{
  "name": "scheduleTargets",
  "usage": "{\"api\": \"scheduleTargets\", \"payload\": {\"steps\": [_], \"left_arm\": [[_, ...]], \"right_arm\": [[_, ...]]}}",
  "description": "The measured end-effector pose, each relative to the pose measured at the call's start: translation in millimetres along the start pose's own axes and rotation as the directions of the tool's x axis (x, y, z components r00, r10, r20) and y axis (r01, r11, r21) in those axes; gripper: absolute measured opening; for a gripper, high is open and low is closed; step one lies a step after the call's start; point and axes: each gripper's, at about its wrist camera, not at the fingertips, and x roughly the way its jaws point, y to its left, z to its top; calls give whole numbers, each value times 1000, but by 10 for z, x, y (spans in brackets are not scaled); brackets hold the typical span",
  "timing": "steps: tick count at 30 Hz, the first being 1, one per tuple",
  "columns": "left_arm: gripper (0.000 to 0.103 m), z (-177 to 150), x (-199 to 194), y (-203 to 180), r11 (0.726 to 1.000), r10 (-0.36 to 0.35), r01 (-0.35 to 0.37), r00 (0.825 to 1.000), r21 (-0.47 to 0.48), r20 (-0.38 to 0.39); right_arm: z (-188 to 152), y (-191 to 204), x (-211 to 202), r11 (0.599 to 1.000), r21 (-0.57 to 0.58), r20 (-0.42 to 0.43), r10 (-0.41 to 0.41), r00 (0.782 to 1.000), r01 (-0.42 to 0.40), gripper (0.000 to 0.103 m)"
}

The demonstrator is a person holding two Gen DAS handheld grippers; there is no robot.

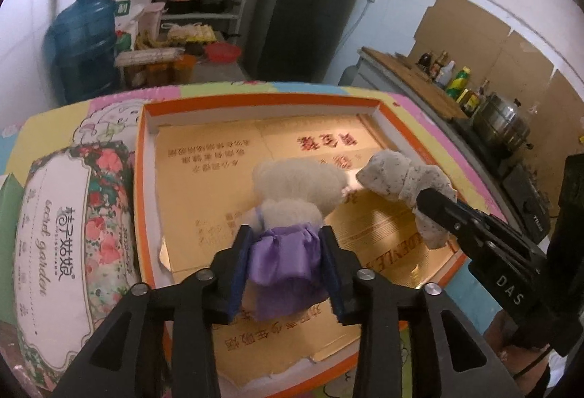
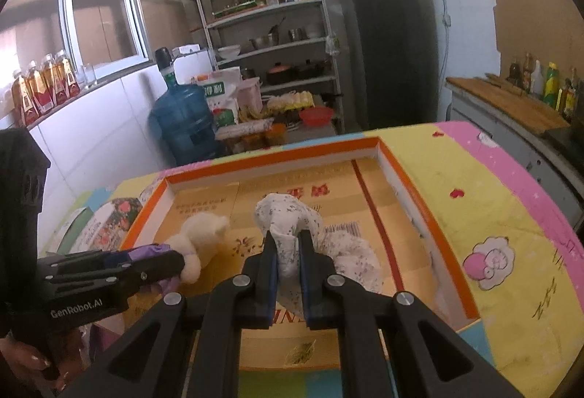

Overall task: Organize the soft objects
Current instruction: 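Carry the bear and scrunchie into the gold box with both grippers, then open both grippers to release the bear and scrunchie in the box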

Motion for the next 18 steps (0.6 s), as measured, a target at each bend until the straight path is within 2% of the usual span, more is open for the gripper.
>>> {"api": "scheduleTargets", "payload": {"steps": [2,4,6,8,11,18], "left_arm": [[44,-22,22,-27,1000,16,-16,1000,20,-5],[50,-33,-21,-72,999,24,-24,1000,33,9],[61,-43,-74,-107,999,9,-10,1000,49,30],[65,-45,-140,-120,998,7,-10,999,61,46],[68,-34,-252,-142,997,8,-13,998,71,69],[69,-22,-526,-132,998,-12,5,995,65,99]], "right_arm": [[-34,-12,15,1000,9,-8,13,1000,-13,13],[-55,-21,20,1000,14,-13,21,1000,-21,20],[-68,-19,13,1000,12,-12,21,1000,-21,41],[-80,-9,-9,1000,9,-5,23,1000,-23,53],[-84,1,-49,1000,8,8,27,1000,-28,53],[-70,45,-151,1000,13,28,28,999,-29,53]]}}
